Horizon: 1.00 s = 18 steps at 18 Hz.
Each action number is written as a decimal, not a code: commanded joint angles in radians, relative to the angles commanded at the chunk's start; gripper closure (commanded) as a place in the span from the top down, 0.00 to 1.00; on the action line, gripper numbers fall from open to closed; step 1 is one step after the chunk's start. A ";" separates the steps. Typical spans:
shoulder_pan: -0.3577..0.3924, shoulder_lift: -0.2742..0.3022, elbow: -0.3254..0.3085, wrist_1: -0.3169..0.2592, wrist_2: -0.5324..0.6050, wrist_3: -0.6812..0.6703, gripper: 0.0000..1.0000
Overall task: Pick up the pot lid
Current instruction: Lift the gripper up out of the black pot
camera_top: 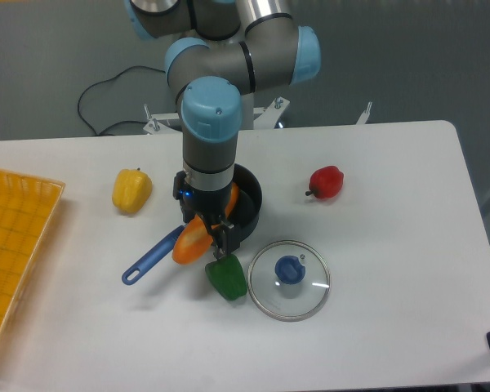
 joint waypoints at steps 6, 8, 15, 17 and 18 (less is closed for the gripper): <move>-0.003 0.000 0.014 0.003 -0.003 -0.020 1.00; -0.005 -0.002 0.005 0.006 -0.001 -0.038 1.00; 0.008 0.018 -0.038 0.014 0.000 -0.037 1.00; 0.020 0.014 -0.028 0.011 0.005 -0.037 1.00; 0.020 0.014 -0.026 0.009 0.020 -0.034 1.00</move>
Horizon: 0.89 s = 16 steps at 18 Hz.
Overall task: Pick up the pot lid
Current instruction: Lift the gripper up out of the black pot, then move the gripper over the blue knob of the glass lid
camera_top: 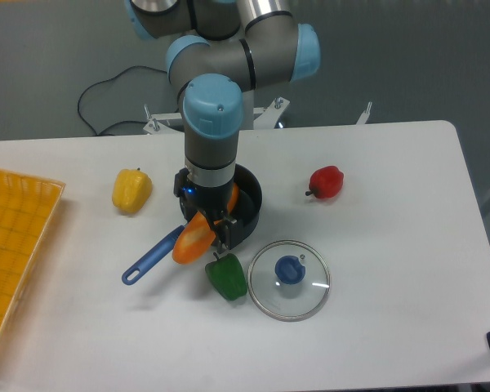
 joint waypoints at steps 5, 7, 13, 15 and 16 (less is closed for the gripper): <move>0.000 -0.011 0.012 -0.009 0.077 0.015 1.00; 0.002 -0.018 0.018 -0.018 0.123 0.054 1.00; 0.035 -0.054 0.054 -0.018 0.150 0.098 1.00; 0.055 -0.067 0.049 -0.018 0.163 0.164 1.00; 0.060 -0.077 0.054 -0.017 0.179 0.196 1.00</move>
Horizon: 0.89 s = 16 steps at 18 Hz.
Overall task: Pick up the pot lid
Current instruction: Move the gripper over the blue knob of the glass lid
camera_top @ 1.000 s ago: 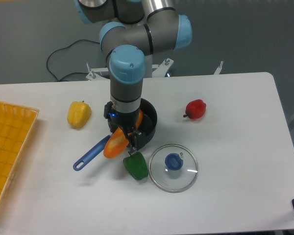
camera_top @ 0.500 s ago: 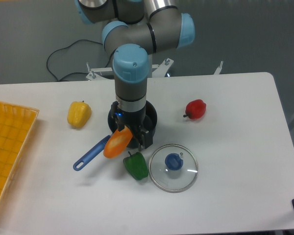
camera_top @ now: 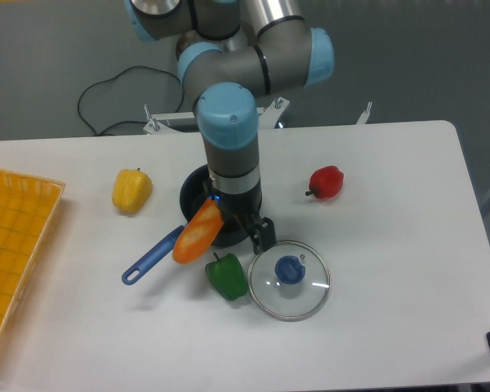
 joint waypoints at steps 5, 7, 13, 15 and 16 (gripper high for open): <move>0.023 -0.043 0.029 0.003 0.022 0.020 1.00; 0.026 -0.066 0.051 0.000 0.026 0.019 1.00; 0.061 -0.112 0.057 -0.002 0.026 -0.004 1.00; 0.072 -0.120 0.054 0.000 0.023 -0.006 1.00; 0.078 -0.121 0.054 0.002 0.020 -0.007 1.00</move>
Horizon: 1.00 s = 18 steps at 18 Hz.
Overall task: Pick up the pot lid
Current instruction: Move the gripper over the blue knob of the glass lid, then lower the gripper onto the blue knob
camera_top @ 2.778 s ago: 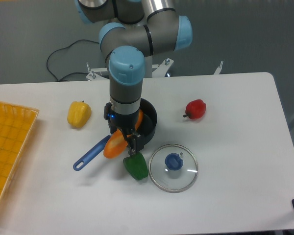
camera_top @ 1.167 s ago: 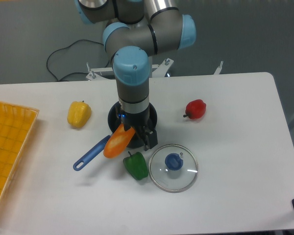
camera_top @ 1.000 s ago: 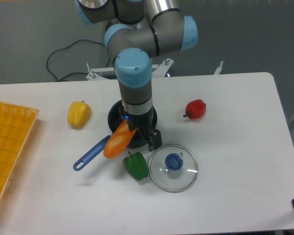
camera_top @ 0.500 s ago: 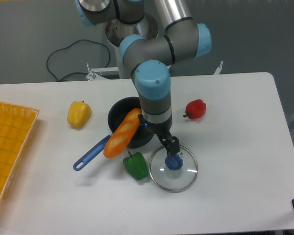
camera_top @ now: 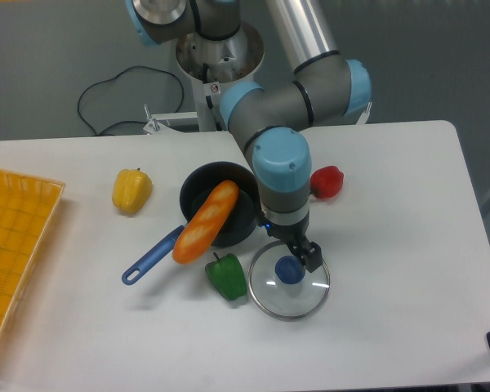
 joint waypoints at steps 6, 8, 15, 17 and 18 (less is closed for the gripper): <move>0.015 -0.005 -0.008 0.005 -0.009 -0.031 1.00; 0.015 -0.008 -0.011 0.005 -0.009 -0.031 1.00; 0.014 -0.009 -0.032 0.015 -0.008 -0.032 1.00; 0.014 -0.011 -0.034 0.015 -0.008 -0.054 1.00; 0.014 -0.011 -0.034 0.015 -0.008 -0.057 1.00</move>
